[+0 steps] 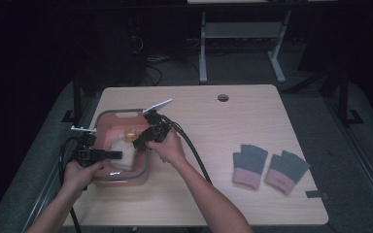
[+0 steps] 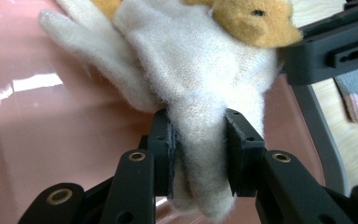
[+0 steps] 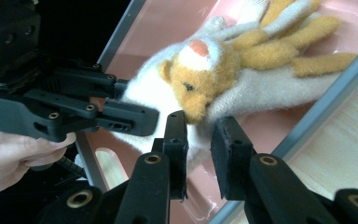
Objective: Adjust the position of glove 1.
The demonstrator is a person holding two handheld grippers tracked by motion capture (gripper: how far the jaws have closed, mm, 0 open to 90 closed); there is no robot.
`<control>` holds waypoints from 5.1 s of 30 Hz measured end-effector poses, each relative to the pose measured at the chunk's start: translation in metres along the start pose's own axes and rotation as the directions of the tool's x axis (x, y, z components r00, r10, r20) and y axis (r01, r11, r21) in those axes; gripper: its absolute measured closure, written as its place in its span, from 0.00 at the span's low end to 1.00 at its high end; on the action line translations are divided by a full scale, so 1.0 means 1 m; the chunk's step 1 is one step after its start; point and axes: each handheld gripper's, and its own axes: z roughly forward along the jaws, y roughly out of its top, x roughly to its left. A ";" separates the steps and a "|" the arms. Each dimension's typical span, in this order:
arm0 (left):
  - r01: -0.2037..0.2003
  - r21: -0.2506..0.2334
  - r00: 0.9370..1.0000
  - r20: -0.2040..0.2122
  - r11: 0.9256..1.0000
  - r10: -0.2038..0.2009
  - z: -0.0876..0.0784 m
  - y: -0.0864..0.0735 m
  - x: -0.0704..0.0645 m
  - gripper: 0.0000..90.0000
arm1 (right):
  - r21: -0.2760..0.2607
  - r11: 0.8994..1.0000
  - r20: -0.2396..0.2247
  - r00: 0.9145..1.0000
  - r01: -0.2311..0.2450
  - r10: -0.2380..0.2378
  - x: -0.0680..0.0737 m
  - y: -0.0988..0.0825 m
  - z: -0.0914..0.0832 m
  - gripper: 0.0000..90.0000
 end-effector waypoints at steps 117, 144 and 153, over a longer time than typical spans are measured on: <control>-0.293 -0.091 0.925 0.224 0.952 0.306 0.052 0.030 -0.166 0.36 | -0.291 0.950 0.006 0.993 -0.115 0.122 -0.090 -0.118 -0.181 0.58; -0.347 -0.070 0.887 0.300 0.935 0.351 0.090 0.017 -0.210 0.34 | -0.347 0.924 0.073 0.977 -0.163 0.200 -0.120 -0.176 -0.233 0.54; -0.359 -0.061 0.876 0.323 0.931 0.359 0.104 0.014 -0.222 0.33 | -0.372 0.913 0.105 0.970 -0.168 0.221 -0.132 -0.195 -0.249 0.54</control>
